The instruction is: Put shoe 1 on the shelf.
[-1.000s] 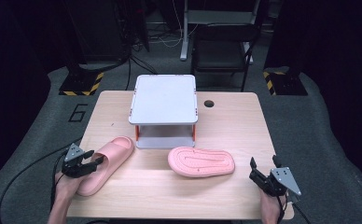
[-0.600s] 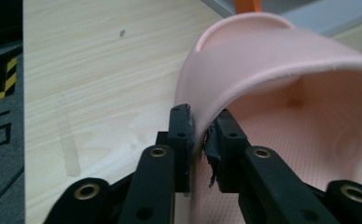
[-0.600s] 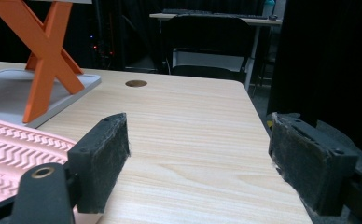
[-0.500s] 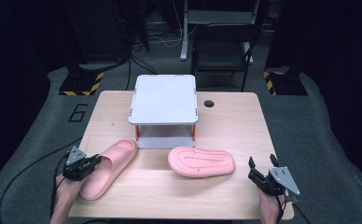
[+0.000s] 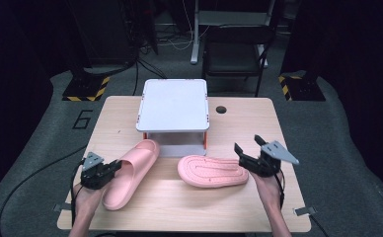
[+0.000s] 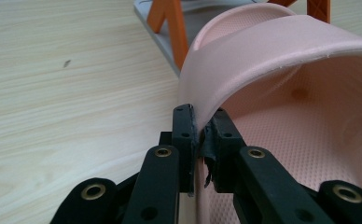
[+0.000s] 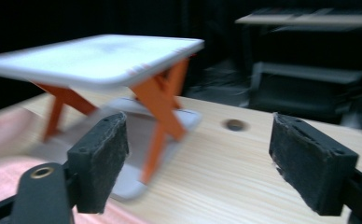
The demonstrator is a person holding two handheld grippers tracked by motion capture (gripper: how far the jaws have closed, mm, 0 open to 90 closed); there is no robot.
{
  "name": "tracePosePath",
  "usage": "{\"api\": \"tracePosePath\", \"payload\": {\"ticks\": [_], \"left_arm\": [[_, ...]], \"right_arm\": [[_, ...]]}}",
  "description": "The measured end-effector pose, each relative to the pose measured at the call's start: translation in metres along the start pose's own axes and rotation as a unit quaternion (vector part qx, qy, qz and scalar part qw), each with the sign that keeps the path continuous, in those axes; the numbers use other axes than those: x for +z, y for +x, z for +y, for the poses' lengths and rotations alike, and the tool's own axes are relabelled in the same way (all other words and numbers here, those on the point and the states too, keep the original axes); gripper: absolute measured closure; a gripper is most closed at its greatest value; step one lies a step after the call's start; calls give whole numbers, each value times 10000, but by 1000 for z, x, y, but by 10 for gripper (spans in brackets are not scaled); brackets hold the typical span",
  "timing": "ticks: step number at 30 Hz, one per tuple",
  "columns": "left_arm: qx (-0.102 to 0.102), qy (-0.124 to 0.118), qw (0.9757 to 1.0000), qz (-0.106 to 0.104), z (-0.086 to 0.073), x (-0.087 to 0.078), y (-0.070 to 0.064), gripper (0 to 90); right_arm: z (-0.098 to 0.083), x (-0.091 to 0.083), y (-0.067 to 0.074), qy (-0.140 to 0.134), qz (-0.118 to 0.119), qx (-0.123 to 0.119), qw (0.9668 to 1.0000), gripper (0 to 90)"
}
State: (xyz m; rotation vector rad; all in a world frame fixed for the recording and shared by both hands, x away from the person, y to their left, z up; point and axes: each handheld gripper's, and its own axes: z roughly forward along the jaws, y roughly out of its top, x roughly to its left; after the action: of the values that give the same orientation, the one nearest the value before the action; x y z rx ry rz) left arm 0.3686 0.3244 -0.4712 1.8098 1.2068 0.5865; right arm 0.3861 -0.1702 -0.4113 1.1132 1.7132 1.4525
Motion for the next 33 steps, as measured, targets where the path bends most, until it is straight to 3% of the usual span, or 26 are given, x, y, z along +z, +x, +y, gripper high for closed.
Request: {"api": "tracePosePath", "payload": {"ticks": [1, 3, 4, 5, 6, 8, 9, 10, 11, 12, 13, 14, 17, 20, 25, 33], "left_arm": [[35, 52, 9999, 92, 3, 9, -9, 825], [59, 68, 9999, 140, 4, 14, -12, 825], [68, 101, 9997, 208, 6, 21, -19, 823], [68, 101, 9997, 208, 6, 21, -19, 822], [54, 61, 9997, 239, 7, 25, -22, 822], [31, 28, 9996, 268, 9, 33, -26, 823], [20, 38, 9997, 252, 10, 36, -27, 823], [17, 24, 9996, 266, 11, 39, -29, 823], [0, -4, 9995, 302, 12, 42, -30, 822], [-25, -4, 9996, 283, 12, 44, -31, 822], [-117, -18, 9994, 316, 14, 50, -33, 820], [-117, -18, 9994, 316, 14, 50, -33, 818], [-277, -5, 9985, 472, 15, 60, -35, 816], [-424, -47, 9971, 624, 15, 68, -39, 814], [-370, -46, 9953, 896, 20, 80, -48, 808], [-424, 33, 9933, 1078, 27, 89, -57, 806]], "right_arm": [[13, 19, 4, 143, 287, 100, 9994, 184], [19, 28, 7, 164, 429, 67, 9989, 197], [30, 44, 16, 232, 546, -123, 9982, 220], [30, 44, 16, 232, 546, -123, 9982, 220], [38, 60, 24, 288, 741, -284, 9964, 240], [42, 68, 28, 317, 807, -335, 9957, 240], [48, 83, 37, 447, 937, -380, 9939, 229], [48, 83, 37, 447, 937, -380, 9939, 229], [53, 96, 44, 531, 1019, -440, 9924, 225], [53, 96, 44, 531, 1019, -440, 9924, 225], [56, 108, 51, 601, 1112, -523, 9906, 225], [56, 108, 51, 601, 1112, -523, 9906, 225], [57, 129, 59, 754, 1168, -643, 9882, 239], [55, 138, 63, 889, 1194, -639, 9868, 255], [50, 145, 65, 1008, 1136, -640, 9863, 261], [51, 146, 65, 1144, 1109, -632, 9852, 232]]}}
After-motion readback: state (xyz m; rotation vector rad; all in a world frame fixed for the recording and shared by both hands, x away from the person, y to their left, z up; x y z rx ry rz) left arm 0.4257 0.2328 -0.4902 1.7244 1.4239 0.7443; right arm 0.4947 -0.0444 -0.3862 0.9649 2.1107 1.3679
